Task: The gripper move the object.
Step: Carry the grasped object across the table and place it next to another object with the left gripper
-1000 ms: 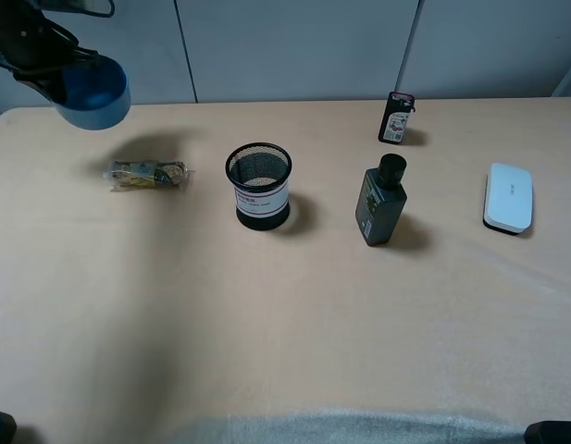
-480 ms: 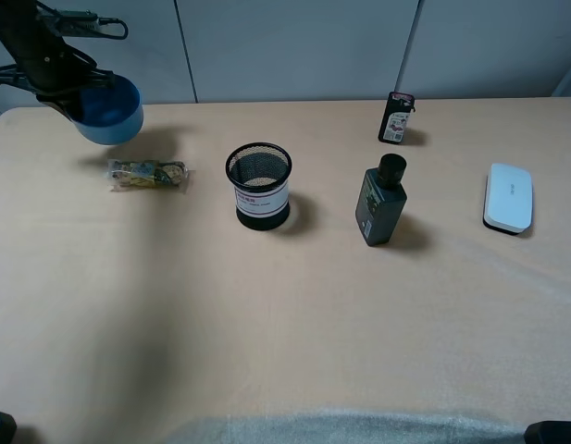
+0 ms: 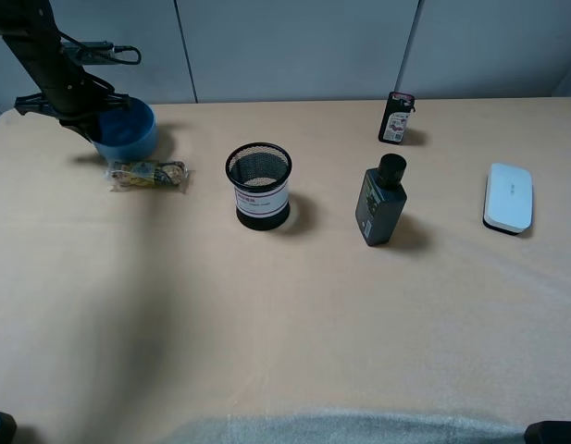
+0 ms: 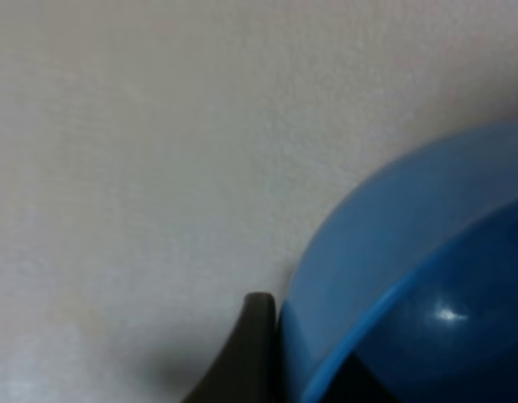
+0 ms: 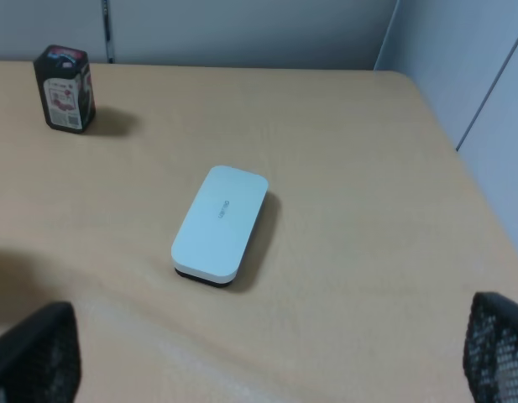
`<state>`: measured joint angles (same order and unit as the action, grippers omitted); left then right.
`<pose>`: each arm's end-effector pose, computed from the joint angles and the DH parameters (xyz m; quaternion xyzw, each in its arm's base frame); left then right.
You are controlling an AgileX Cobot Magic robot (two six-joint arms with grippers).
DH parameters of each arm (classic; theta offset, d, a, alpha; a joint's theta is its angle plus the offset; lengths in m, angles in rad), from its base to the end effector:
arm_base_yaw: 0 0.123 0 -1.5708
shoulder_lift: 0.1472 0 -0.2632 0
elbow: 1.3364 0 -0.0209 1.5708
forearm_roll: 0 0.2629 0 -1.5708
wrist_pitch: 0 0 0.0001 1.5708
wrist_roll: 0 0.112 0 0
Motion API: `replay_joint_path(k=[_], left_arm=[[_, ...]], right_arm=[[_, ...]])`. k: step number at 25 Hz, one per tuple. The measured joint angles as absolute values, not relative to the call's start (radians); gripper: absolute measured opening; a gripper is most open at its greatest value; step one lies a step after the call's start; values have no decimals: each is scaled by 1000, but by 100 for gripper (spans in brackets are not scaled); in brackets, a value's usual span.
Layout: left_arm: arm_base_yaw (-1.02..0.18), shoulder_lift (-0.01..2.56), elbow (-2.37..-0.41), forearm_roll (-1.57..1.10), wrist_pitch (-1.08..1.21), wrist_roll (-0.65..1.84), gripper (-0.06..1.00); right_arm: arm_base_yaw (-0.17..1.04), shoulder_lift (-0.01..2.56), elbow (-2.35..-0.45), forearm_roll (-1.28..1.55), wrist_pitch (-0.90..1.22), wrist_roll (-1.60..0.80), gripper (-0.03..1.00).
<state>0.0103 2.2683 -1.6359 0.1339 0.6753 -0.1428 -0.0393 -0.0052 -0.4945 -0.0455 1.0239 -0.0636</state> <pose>0.4710 0.0142 0.0746 -0.0311 0.9830 0.0387 0.1768 0.0480 -0.0062 0.2758 -0.0098 0.8433 -0.0503 0.5350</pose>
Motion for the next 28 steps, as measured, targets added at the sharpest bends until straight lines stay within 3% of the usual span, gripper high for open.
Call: replay_joint_path(k=[20,24,28], left_arm=[[10,2269,-1636,132,666,-143,7],[10,2269,-1636,134,666,-143,15],[10,2269,-1636,135,666,-143,34]], right_arm=[[-39,-5,-494,-46,1024,-64,69],[-39,-5,-494,-46,1024,-64,69],[-39,-5,-494,-46,1024,-64,69]])
